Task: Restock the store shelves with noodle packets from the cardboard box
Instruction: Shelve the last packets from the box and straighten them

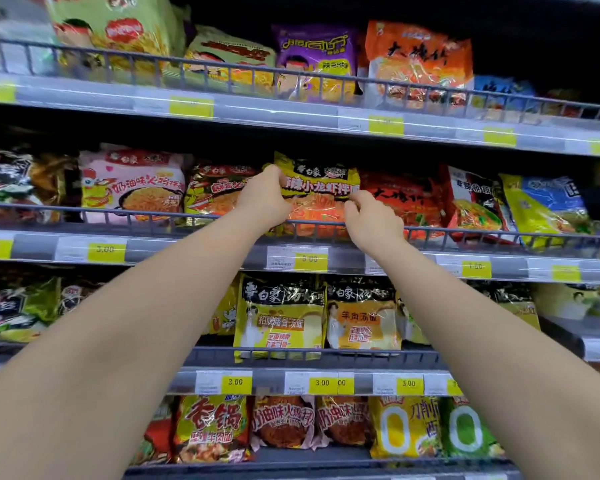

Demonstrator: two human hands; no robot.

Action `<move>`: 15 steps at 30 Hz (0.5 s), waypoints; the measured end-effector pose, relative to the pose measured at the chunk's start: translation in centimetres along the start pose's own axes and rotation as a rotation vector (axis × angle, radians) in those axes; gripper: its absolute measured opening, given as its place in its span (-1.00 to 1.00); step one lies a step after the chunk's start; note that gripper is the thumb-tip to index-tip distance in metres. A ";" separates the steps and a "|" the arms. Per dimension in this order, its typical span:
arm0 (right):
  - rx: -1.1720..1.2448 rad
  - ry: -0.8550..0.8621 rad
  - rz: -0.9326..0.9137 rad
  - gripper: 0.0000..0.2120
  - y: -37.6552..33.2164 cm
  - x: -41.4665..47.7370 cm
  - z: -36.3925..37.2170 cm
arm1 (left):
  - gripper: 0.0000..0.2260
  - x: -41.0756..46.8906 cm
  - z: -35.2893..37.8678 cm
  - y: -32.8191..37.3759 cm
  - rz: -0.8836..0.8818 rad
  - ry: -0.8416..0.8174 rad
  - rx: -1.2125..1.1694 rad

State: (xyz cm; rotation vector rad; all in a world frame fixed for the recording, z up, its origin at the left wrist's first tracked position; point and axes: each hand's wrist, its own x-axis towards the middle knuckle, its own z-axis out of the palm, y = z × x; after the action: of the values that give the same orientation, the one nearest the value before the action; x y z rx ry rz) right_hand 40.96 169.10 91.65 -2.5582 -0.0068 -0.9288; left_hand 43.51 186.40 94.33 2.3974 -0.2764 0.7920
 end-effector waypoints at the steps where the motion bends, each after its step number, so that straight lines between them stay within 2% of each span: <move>1: 0.034 0.015 -0.021 -0.62 -0.3 -0.1 0.1 | -0.61 -0.2 -0.3 -0.5 -0.007 -0.009 0.050; 4: 0.074 -0.001 -0.055 -0.62 -1.4 -0.4 0.5 | -0.60 -0.1 -1.3 -0.9 -0.022 -0.048 0.200; 10: 0.038 -0.010 -0.144 -0.65 -1.3 -0.5 1.5 | -0.53 1.0 -1.8 -1.0 -0.109 -0.172 0.306; 15: -0.123 -0.057 -0.094 -0.59 -1.8 -0.2 1.4 | -0.56 1.4 -1.3 -1.3 -0.091 -0.157 0.265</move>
State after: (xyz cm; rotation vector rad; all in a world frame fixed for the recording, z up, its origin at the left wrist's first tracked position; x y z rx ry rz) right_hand 41.39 171.33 91.25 -2.7177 -0.0897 -0.9163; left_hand 44.54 188.23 95.40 2.7057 -0.1293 0.6325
